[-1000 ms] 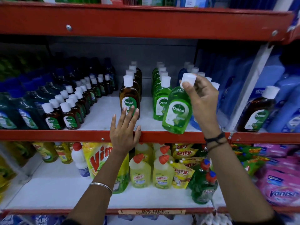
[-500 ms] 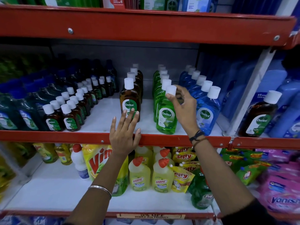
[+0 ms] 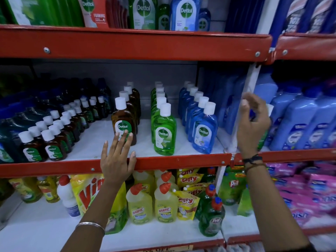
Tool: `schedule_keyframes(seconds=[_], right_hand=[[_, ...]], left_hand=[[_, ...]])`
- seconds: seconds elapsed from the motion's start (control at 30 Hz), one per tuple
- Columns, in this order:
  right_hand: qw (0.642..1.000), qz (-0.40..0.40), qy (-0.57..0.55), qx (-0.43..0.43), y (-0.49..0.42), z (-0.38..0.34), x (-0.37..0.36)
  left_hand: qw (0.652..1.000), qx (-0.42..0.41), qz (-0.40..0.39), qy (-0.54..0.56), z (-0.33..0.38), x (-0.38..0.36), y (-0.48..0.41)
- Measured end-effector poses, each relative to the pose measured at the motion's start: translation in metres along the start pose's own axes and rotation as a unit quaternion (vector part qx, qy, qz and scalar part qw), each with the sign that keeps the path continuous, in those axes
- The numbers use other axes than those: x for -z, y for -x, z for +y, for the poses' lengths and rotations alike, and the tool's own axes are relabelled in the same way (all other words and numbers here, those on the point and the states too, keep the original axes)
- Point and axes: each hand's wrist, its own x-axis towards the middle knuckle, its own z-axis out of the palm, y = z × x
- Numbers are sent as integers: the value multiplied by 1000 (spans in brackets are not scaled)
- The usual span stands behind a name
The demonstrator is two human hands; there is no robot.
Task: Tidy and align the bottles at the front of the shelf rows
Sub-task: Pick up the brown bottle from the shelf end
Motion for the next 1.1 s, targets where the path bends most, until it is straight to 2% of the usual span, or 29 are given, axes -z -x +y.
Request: schedule_keyframes(seconds=[0.07,0.13,0.27,0.33,0.4,0.47,0.63,0.9,1.0,1.1], right_hand=[[998,41,39,-9,-20,19,19],[994,46,78,-55,-34,37,34],[974,-70,108,-187,-45,59,56],[958,-134,132,-216,-48,67,64],[953,-156,143,-215,-50,70,69],[956,-143,128,-222,-50,69,72],[966,-75,119,-218,-42,53,70],[974,38,172,-139,-32,-18,51],[971,30,202,-127,-26,-51,39],[975,-12,175,-138,-14,-82,20]], left_hand=[[1000,4,1,2,1,1,0],[1000,6,1,3,3,2,0],[1000,8,-11,2,3,3,0],[1000,10,-16,1,2,3,0],[1000,12,-19,2,2,3,0],[1000,13,-20,3,3,4,0],[1000,16,-17,7,3,4,0],[999,17,-35,25,2,8,-1],[999,22,-33,33,-5,11,2],[998,37,-28,39,-16,15,4]])
